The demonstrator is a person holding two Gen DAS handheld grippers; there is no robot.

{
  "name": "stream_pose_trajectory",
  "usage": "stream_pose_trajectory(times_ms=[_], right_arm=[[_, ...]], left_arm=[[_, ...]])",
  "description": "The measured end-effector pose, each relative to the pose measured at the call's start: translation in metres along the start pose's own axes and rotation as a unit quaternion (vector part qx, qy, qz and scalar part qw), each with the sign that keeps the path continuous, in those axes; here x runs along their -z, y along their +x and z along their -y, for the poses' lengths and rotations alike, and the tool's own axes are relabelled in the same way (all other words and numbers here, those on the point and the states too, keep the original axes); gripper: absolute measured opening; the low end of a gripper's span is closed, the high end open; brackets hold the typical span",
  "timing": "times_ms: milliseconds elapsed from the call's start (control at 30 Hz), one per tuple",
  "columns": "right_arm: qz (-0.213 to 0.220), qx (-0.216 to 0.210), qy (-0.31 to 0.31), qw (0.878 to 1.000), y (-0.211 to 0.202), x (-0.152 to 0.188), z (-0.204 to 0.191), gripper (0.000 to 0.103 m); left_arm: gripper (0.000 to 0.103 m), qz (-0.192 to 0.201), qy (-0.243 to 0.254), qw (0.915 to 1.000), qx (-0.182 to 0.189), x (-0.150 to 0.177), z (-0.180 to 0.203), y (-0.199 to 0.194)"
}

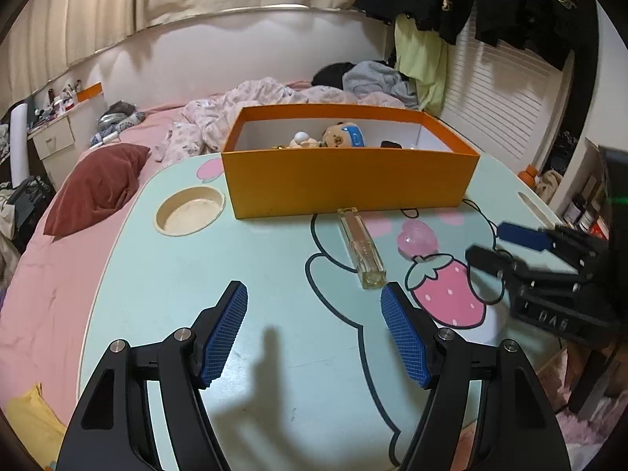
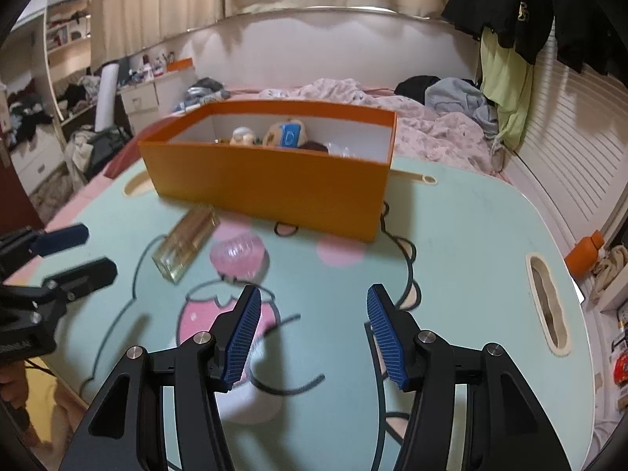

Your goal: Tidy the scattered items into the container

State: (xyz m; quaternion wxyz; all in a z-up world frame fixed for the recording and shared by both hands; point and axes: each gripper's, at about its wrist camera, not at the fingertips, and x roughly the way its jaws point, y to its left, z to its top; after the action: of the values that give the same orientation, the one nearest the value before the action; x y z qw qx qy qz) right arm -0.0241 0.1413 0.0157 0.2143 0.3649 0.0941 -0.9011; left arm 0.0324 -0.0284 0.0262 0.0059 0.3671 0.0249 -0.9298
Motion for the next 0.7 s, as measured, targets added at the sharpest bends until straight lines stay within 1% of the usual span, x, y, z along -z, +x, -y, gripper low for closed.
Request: stream_pose_trajectory(times_ms=[67,133,200,233,267,300,333,433,467,500,700], right_arm=[[-0.012,-0.002,0.003,1.000,0.006,0.003,0.001,0.056],[-0.018,-0.004,0.008,1.000,0.008,0.004,0.002,0.057],[-0.021,-0.003,0.010,1.000,0.008,0.004,0.002,0.064],[-0.022,-0.001,0.009,1.000,0.009,0.004,0.002,0.066],[-0.024,-0.001,0.009,1.000,0.009,0.004,0.001,0.070],[-0.026,0.001,0.007,1.000,0.010,0.004,0.000,0.075],[-0.029,0.003,0.006,1.000,0.011,0.004,-0.001,0.077],[-0.034,0.002,0.004,0.999,0.012,0.004,-0.001,0.083],[-0.037,0.000,0.003,0.999,0.013,0.004,-0.001,0.088],[-0.040,-0.002,0.001,0.999,0.014,0.004,-0.001,0.090],[-0.041,-0.003,0.000,0.999,0.015,0.005,-0.002,0.091]], left_arm=[[0.071,-0.006,-0.002,0.9999,-0.013,0.002,0.001,0.006],[0.071,-0.022,-0.001,0.9997,-0.014,0.006,0.002,0.014],[0.071,-0.034,-0.004,0.9993,-0.014,0.010,0.001,0.021],[0.074,-0.031,-0.006,0.9994,-0.017,0.012,0.001,0.023],[0.076,-0.028,-0.007,0.9994,-0.021,0.014,0.000,0.023],[0.080,-0.027,-0.011,0.9993,-0.022,0.015,-0.001,0.024],[0.082,-0.026,-0.013,0.9993,-0.024,0.015,-0.001,0.024],[0.085,-0.017,-0.014,0.9994,-0.026,0.018,-0.002,0.025],[0.085,-0.016,-0.014,0.9994,-0.027,0.019,-0.002,0.025],[0.085,-0.015,-0.014,0.9994,-0.027,0.019,-0.002,0.025],[0.085,-0.013,-0.014,0.9994,-0.027,0.018,-0.004,0.027]])
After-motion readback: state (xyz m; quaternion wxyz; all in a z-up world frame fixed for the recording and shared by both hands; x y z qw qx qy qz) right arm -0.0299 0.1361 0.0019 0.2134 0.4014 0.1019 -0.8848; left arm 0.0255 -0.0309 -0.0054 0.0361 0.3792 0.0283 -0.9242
